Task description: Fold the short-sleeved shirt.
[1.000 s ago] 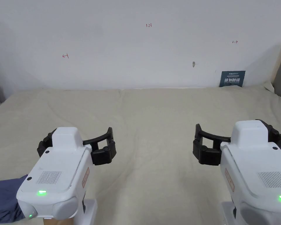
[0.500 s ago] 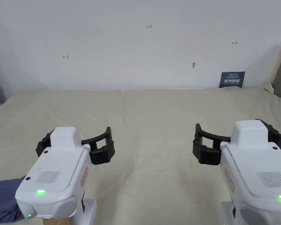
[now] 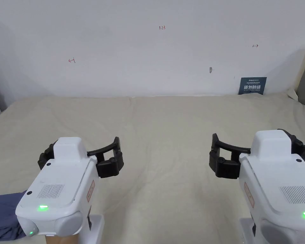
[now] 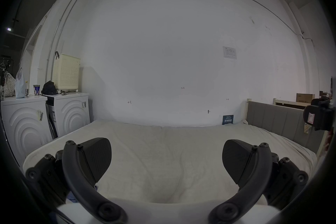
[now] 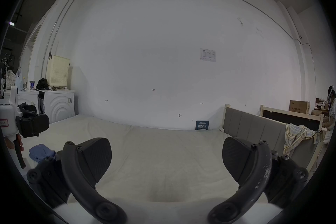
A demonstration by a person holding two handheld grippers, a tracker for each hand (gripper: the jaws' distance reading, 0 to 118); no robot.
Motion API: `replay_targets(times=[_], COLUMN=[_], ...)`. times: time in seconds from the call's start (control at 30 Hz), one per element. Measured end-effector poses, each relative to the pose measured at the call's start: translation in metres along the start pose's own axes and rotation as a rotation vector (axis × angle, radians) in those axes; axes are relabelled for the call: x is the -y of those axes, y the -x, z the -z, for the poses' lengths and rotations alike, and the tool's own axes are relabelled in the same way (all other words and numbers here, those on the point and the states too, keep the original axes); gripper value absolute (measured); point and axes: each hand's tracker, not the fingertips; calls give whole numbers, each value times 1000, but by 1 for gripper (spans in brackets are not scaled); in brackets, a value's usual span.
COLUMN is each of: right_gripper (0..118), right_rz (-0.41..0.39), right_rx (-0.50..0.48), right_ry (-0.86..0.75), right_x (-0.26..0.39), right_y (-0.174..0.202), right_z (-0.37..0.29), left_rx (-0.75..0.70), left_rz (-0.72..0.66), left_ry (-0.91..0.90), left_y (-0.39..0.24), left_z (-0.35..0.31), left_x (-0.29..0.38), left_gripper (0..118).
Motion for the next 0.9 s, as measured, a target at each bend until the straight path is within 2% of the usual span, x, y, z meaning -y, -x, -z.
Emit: replay_targets(times=[0.9], right_gripper=[118], right_rz=[-1], right_rx=[13], right_ry=[-5], right_x=[0], right_y=[-3], right_z=[1], left_rx=[-1], left_rz=[7], left_ry=[-4], left_y=[1], left_z=[-1], left_x=[-2], left_gripper=[118])
